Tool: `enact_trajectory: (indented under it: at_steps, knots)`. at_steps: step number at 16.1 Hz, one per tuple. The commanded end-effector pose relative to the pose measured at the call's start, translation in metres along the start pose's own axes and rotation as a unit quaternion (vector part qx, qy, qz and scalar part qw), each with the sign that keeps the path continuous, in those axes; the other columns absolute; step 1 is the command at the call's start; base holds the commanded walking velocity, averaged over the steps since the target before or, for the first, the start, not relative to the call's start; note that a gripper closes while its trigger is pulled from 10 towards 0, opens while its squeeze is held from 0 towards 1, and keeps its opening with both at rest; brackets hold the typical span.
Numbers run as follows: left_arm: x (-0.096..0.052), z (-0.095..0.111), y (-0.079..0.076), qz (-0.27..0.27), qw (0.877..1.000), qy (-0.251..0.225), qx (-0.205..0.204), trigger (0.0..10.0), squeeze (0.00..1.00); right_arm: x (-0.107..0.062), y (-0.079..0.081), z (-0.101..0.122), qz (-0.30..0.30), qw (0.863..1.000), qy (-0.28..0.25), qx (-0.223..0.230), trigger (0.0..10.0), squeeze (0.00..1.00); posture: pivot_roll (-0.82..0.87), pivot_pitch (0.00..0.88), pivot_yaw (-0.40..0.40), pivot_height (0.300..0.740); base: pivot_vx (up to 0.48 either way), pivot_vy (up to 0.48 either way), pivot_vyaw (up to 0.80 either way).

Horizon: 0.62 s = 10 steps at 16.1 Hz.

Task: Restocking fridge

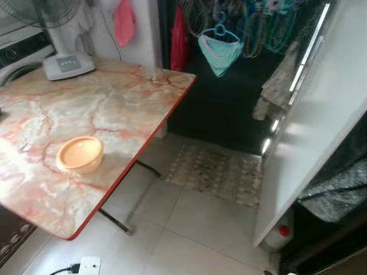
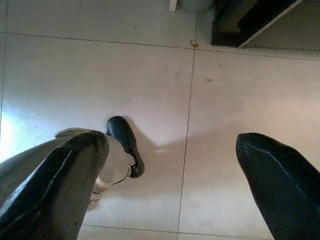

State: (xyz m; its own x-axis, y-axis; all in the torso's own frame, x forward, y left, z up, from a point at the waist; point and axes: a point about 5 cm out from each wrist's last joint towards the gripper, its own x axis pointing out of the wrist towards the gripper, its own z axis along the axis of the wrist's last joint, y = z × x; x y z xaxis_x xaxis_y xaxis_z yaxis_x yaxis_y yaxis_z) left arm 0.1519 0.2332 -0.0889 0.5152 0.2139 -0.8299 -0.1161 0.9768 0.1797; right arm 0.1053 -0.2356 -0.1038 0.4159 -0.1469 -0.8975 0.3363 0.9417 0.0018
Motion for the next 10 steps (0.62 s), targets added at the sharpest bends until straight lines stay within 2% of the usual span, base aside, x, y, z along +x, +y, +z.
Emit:
enact_trajectory:
  at_steps: [1,7,10]
  knots:
    - [0.0001,0.0003,0.0029,0.001,1.000,0.001,0.000,10.0,0.00,0.0000,0.0000,-0.0008,-0.001,1.000,0.002,0.003,10.0,0.00,-0.04,0.000,0.036,0.740,0.000,0.000,-0.80]
    - [0.0001,0.0003,0.0023,0.000,1.000,0.002,0.001,10.0,0.00,0.0000,-0.0001,-0.0012,-0.003,1.000,0.003,0.007,10.0,0.00,-0.04,0.000,0.037,0.740,0.000,-0.094,-0.80]
    - [-0.0001,-0.0016,0.0010,-0.007,1.000,0.008,0.008,10.0,0.00,-0.0001,-0.0008,-0.0010,-0.009,1.000,0.001,-0.005,10.0,0.00,-0.05,0.000,0.050,0.740,0.000,0.000,0.00]
